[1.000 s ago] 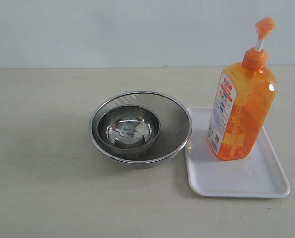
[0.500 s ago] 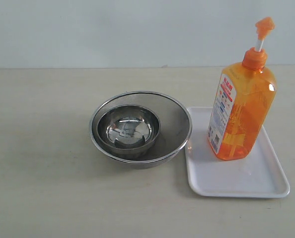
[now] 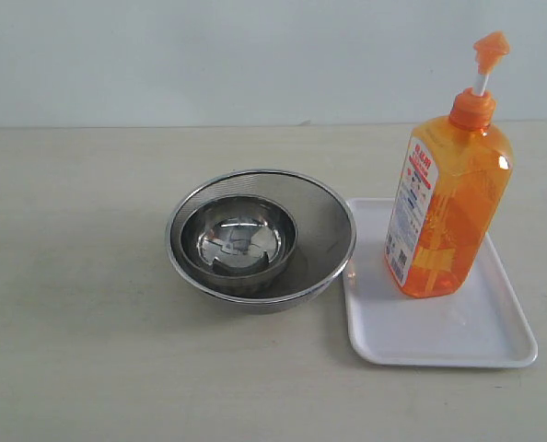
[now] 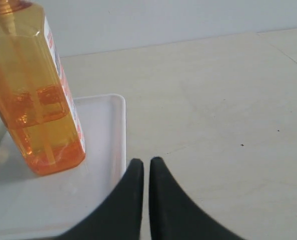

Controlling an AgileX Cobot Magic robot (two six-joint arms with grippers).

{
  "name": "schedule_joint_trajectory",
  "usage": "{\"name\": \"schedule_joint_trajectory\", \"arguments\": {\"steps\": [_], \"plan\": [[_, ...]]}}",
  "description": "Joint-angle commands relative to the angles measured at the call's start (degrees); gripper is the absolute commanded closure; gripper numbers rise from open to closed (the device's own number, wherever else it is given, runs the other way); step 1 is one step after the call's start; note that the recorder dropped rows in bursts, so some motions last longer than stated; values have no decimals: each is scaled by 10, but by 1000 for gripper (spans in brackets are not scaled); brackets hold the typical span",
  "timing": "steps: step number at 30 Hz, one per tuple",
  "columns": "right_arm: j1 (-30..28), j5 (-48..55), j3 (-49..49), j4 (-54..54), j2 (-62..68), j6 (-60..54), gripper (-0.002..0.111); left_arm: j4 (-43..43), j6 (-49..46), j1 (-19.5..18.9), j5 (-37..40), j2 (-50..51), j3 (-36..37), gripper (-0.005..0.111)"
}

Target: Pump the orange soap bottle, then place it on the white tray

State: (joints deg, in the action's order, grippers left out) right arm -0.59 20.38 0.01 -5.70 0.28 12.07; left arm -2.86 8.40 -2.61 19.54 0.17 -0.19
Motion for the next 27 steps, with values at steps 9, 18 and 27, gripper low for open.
{"name": "schedule_joint_trajectory", "arguments": {"steps": [9, 18, 27], "plan": [[-4, -12, 0, -2, -3, -2, 108, -1, 2, -2, -1, -2, 2, 102], [-4, -12, 0, -2, -3, -2, 108, -1, 2, -2, -1, -2, 2, 102], [-4, -12, 0, -2, -3, -2, 108, -1, 2, -2, -1, -2, 2, 102]]}}
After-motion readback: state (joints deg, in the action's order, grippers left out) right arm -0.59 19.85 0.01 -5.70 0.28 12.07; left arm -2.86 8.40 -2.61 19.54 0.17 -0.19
